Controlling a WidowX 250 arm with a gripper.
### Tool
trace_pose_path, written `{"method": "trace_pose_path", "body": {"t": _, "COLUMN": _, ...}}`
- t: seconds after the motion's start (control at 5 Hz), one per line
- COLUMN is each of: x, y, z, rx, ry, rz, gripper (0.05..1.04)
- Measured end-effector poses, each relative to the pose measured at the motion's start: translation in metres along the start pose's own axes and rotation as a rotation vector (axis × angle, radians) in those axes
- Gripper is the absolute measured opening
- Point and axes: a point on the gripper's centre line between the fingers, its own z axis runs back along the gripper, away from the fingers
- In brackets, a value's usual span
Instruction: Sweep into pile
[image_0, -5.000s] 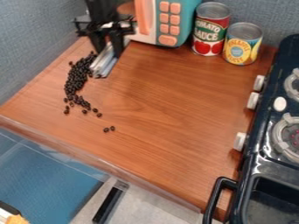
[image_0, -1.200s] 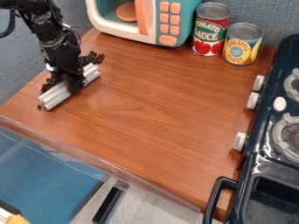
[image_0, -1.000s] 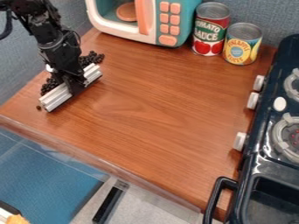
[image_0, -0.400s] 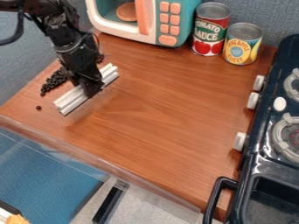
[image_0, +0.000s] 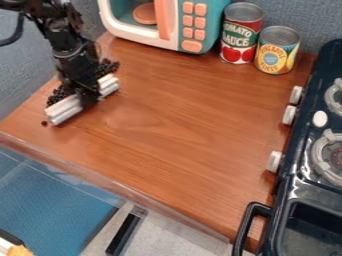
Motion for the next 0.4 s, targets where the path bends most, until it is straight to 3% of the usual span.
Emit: {"method": "trace_pose_path", "body": {"t": 0.4, "x": -0.0097, "y": 0.0208, "z": -0.0014, "rx": -0.042, "ry": 0.016, "rz": 0.009, "gripper": 0.379}}
